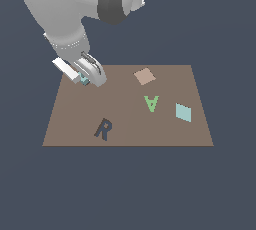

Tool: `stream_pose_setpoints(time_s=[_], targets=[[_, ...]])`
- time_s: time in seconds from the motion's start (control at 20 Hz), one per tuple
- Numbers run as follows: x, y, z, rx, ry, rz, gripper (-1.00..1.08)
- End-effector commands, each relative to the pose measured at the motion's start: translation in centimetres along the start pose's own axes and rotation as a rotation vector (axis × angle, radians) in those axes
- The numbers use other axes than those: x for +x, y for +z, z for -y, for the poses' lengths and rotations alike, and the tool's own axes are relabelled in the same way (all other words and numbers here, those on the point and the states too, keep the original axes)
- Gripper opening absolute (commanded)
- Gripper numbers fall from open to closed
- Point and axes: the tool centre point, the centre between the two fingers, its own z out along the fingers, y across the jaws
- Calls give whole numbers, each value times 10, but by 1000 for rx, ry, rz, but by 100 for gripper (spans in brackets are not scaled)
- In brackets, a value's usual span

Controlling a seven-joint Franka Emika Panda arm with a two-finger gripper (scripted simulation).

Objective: Insert a designated object into the corresponding slot on a board.

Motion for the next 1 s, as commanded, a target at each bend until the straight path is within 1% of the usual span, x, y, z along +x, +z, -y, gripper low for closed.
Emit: stream_pose_setpoints(time_s=[0.0, 0.5, 0.55, 0.95], targets=[[-2, 0, -3, 0, -7, 0, -100], [-3, 10, -4, 0, -8, 0, -100], [-3, 10, -4, 0, -8, 0, 100], [-3, 10, -4, 0, -8, 0, 100]])
